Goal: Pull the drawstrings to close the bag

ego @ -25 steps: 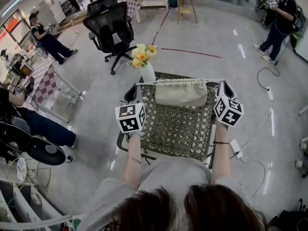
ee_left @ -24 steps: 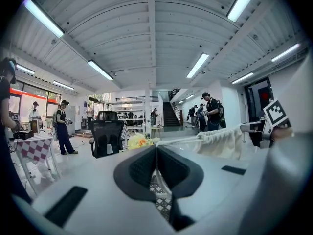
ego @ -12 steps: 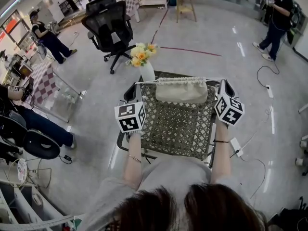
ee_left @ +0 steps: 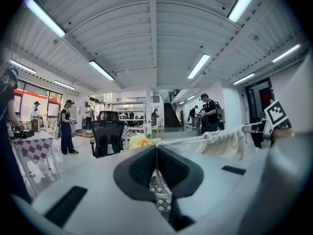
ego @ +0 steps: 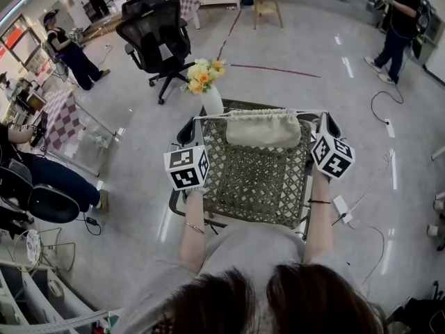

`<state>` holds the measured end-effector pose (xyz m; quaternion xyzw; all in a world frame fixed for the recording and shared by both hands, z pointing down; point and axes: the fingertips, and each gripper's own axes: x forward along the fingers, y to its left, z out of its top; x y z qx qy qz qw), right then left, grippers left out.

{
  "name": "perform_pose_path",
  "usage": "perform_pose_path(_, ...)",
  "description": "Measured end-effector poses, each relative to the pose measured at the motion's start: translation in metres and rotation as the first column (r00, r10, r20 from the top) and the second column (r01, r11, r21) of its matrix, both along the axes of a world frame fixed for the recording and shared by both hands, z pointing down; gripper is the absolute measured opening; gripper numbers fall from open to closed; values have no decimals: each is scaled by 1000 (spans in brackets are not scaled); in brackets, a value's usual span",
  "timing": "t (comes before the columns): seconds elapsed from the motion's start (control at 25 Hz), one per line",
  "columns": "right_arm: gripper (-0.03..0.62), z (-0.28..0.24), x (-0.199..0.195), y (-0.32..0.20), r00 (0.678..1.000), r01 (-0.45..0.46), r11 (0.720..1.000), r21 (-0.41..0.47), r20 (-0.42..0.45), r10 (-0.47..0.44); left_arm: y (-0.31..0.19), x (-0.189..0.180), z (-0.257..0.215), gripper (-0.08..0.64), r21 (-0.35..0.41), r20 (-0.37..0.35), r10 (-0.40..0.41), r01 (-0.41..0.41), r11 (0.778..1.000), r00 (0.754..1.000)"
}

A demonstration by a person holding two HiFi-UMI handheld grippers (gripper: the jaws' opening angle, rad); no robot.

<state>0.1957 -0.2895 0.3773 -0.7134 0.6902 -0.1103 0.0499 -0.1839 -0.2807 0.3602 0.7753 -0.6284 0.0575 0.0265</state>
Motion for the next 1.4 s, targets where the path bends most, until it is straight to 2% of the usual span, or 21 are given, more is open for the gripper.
perform_pose_path(1.04, 23, 3, 21, 0, 989, -98, 995, 9, 113, 97, -6, -5, 1, 26, 1, -32, -26, 26, 1000, 999)
perform_pose_path(1.4, 22, 8, 25, -1, 983, -121, 993, 12, 140, 118, -8, -12, 3, 27, 10, -41, -66, 67, 998, 997)
